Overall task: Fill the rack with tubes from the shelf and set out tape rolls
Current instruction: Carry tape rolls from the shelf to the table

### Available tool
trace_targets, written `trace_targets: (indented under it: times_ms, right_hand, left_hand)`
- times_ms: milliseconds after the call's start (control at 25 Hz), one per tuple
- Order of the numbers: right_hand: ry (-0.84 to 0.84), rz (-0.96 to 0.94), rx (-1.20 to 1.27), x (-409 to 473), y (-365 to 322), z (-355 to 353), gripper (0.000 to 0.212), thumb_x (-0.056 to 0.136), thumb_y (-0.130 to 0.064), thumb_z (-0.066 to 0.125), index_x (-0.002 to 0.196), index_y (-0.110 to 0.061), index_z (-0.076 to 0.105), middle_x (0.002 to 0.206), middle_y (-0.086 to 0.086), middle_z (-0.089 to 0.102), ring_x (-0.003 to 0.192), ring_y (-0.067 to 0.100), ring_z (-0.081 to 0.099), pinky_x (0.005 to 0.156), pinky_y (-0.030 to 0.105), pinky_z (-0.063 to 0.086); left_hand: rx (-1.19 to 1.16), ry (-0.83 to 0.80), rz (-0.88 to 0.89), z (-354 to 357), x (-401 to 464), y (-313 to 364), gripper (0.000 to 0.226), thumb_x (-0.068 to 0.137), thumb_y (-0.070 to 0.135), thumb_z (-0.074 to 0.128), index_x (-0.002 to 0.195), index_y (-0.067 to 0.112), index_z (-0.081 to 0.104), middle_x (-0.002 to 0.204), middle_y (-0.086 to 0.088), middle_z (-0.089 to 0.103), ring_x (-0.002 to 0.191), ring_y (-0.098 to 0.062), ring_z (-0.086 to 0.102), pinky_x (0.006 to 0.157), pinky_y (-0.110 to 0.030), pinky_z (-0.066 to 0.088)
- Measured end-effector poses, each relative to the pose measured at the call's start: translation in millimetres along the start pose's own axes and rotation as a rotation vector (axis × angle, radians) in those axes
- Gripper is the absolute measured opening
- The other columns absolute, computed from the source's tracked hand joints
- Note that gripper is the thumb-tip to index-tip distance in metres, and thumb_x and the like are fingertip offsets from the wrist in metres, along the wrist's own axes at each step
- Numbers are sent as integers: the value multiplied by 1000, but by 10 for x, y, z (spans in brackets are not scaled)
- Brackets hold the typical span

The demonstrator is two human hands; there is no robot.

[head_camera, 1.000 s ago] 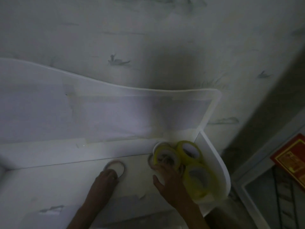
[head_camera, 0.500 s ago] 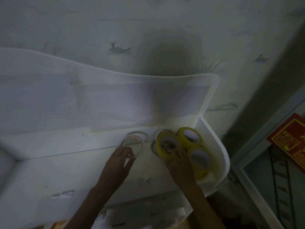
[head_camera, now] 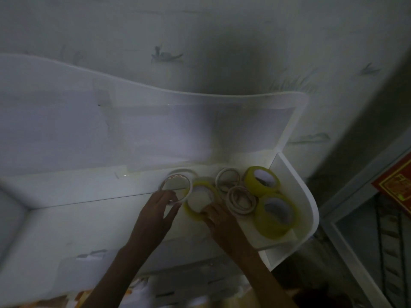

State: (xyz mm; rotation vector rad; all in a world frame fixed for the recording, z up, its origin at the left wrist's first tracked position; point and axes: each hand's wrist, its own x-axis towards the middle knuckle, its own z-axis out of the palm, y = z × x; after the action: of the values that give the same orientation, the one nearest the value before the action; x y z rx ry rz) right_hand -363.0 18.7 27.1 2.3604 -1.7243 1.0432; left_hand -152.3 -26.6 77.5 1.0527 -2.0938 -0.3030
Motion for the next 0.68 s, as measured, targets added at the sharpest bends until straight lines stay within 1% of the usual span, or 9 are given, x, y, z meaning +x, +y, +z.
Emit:
trace_targets:
  times_ms: [120,200,320,400,440,520,560,600,680]
  right_hand:
    - [-53,11,92,76,-124,162,17,92,-15,48,98,-9,62,96,9,61,95,21,48,83,28,41]
    - [-102,51,134,82,-104,282,15,90,-14,50,99,-11,62,99,7,60,98,21,48,83,30,44]
    - [-137,61,110,61,-27,312,29,86,-16,51,112,-13,61,111,6,61,107,21,49,85,31,46]
    - [-66,64,-27,-22,112,238,36,84,-23,50,118,-13,61,113,7,63,109,22,48,86,31,47]
    - [-15,133,-84,-63,190,178,38,85,-27,49,118,-12,61,113,9,65,109,22,48,86,33,49]
    - [59,304,-179,-112,314,79,42,86,-30,46,115,-7,64,111,13,66,108,25,50,81,35,53]
    - [71,334,-223,-125,336,76,42,87,-30,45,114,-5,65,110,14,66,107,27,53,79,36,55]
    - [75,329,-263,-139,321,80,40,87,-28,45,113,-5,66,109,14,67,106,29,56,80,37,56]
    - [113,305,-308,-164,290,80,35,88,-23,47,111,-5,67,109,14,66,105,30,56,87,40,51]
  left_hand:
    - [13,-8,2,-7,36,-52,24,89,37,53,93,15,61,97,1,61,87,-13,56,76,-26,46]
    - [20,-20,-5,0,43,-75,22,89,36,54,94,15,60,98,1,61,88,-14,56,76,-25,47]
    - [22,-37,-3,41,71,-97,17,86,27,62,98,13,61,101,-2,61,91,-18,58,77,-28,49]
    - [21,-45,20,83,92,-104,21,88,29,59,99,12,61,103,-4,62,93,-19,58,78,-29,48]
    - [16,-51,30,98,109,-102,23,89,31,56,100,12,61,103,-4,62,94,-18,58,79,-28,48]
    - [9,-63,36,126,148,-93,25,89,34,52,100,13,61,103,-3,61,94,-17,57,78,-25,46]
    - [5,-69,32,135,161,-92,25,89,35,52,100,14,61,103,-2,61,94,-17,57,78,-24,45]
    - [-1,-75,27,142,176,-89,25,89,36,51,101,15,60,103,-1,60,94,-16,56,77,-24,45]
    - [-10,-83,19,137,210,-84,24,89,36,51,101,18,59,104,0,60,95,-17,56,77,-27,45]
